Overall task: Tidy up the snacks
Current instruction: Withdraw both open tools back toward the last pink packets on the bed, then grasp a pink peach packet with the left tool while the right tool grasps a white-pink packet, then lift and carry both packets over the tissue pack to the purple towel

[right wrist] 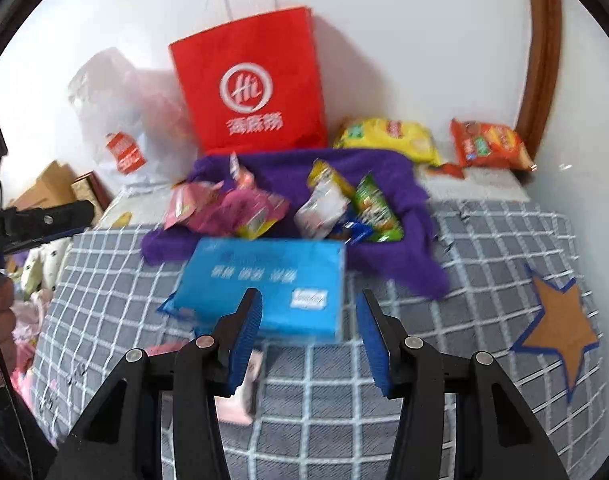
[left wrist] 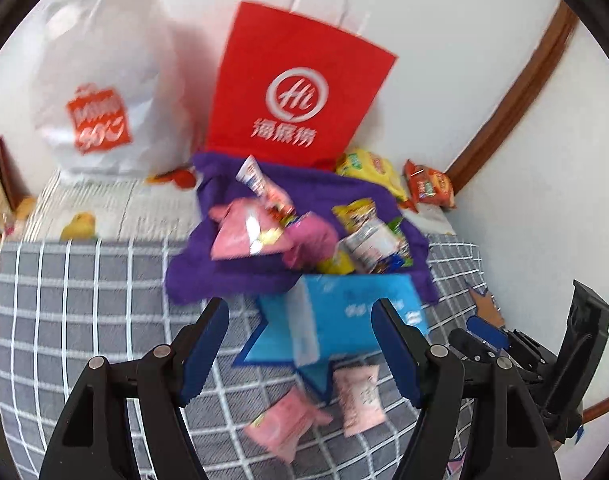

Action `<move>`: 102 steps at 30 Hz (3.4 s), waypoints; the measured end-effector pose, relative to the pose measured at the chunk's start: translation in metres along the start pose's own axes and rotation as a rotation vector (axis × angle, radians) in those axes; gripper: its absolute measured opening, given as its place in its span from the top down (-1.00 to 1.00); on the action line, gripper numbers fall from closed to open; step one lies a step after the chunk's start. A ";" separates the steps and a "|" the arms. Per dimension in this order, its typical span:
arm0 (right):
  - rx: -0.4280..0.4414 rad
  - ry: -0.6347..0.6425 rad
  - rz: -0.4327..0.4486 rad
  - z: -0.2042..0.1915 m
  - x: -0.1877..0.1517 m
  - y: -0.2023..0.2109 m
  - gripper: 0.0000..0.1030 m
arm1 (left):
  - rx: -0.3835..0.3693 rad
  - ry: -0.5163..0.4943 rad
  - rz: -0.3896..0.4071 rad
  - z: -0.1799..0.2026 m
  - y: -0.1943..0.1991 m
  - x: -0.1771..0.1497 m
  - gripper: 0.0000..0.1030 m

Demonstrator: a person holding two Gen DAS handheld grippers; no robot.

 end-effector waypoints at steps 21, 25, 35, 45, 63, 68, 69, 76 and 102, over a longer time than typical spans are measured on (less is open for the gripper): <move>0.102 0.033 -0.180 -0.075 -0.082 -0.070 -0.14 | 0.038 0.128 -0.077 -0.063 -0.015 -0.070 -0.40; -0.001 0.099 -0.133 -0.082 -0.082 -0.073 0.01 | 0.034 0.142 -0.081 -0.067 -0.018 -0.076 -0.40; -0.068 0.127 -0.056 -0.039 -0.078 -0.052 0.35 | -0.034 0.049 -0.183 -0.043 -0.053 -0.097 -0.40; -0.058 0.050 -0.091 0.008 -0.084 -0.063 0.33 | -0.097 -0.064 -0.245 -0.016 -0.077 -0.114 -0.40; -0.082 0.057 -0.032 0.009 -0.085 -0.066 0.26 | 0.164 -0.223 -0.099 -0.010 -0.083 -0.117 0.14; -0.082 0.060 -0.032 0.009 -0.085 -0.067 0.24 | 0.208 -0.252 -0.051 -0.006 -0.082 -0.122 0.14; -0.078 0.059 -0.032 0.009 -0.085 -0.067 0.23 | 0.217 -0.257 -0.051 -0.005 -0.082 -0.123 0.13; -0.075 0.068 -0.033 0.007 -0.085 -0.068 0.15 | 0.216 -0.238 -0.042 -0.007 -0.081 -0.122 0.12; -0.055 0.067 0.014 0.004 -0.072 -0.038 0.32 | 0.069 -0.069 -0.021 0.005 -0.043 -0.110 0.16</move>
Point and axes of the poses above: each gripper's, at about its wrist camera, not at the fingertips, and y roughly against the way its jaws point, z to its right, x to its top, the point moved 8 cm from there along -y, roughly the way its jaws point, and after that the axes turned 8 degrees about -x, right-handed, at the moved point
